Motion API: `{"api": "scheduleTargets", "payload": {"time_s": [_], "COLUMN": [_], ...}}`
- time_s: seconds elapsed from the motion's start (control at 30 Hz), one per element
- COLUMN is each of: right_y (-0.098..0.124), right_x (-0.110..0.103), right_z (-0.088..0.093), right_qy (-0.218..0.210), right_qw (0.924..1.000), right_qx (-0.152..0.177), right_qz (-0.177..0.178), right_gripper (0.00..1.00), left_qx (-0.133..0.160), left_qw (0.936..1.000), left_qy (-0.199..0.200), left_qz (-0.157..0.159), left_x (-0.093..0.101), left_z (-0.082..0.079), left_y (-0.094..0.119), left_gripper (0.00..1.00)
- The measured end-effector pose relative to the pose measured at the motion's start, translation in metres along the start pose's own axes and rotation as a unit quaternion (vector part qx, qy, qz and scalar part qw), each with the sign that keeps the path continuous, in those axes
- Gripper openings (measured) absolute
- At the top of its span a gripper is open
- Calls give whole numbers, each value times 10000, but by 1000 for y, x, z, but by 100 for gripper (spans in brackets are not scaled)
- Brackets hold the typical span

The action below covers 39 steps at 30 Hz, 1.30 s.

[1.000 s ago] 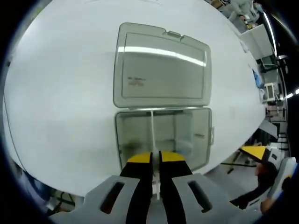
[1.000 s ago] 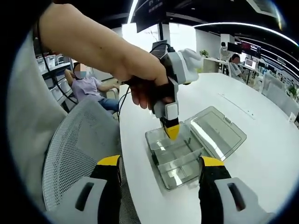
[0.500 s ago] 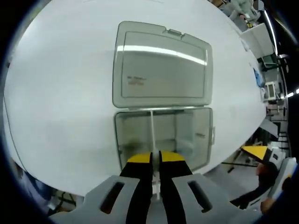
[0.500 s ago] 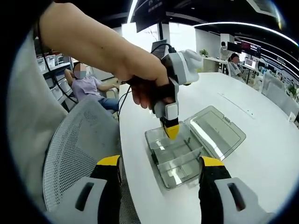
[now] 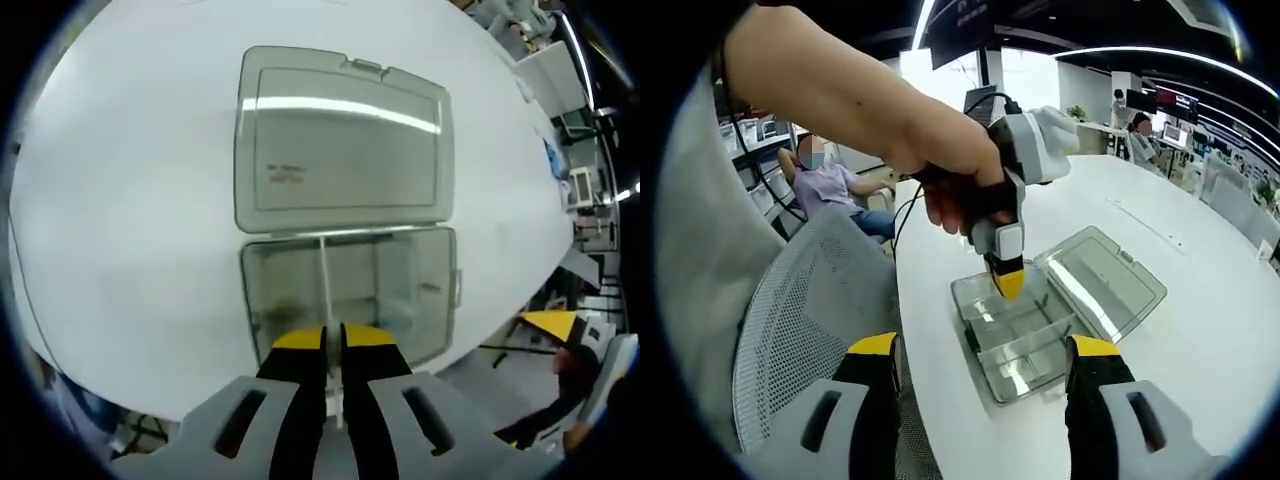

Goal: Insert the divider into the dual guide fixture by aligning both edges with the guide slots and pushing it downward to the bottom, including one-sided entry, uneven engagement, binding, and posture correction.

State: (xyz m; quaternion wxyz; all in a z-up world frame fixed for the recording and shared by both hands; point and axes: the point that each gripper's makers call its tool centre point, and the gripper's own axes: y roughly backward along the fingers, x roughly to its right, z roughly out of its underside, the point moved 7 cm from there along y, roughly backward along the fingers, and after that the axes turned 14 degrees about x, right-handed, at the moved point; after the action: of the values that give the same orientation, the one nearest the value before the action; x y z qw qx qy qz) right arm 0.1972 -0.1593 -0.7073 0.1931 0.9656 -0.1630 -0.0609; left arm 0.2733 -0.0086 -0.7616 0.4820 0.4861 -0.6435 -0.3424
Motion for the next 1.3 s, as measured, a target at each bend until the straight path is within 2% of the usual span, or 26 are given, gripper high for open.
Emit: {"api": "scheduleTargets", "payload": {"time_s": [0.67,1.3], "right_y": [0,1], "right_x": [1,0], "right_z": [1,3], "right_qy": [-49,-99], "right_qw": [10000,9999], "right_qx": [36,45], "right_qz": [18,31], "right_gripper": [64,64], "left_qx": [-34,-85], "left_qw": [9999,9992], "left_qy": [-81,-357], "left_qz": [-62,-155], "left_x": [2,6], "left_z": [1,2], "left_y": [-1,-4], "left_gripper": [1,1]}}
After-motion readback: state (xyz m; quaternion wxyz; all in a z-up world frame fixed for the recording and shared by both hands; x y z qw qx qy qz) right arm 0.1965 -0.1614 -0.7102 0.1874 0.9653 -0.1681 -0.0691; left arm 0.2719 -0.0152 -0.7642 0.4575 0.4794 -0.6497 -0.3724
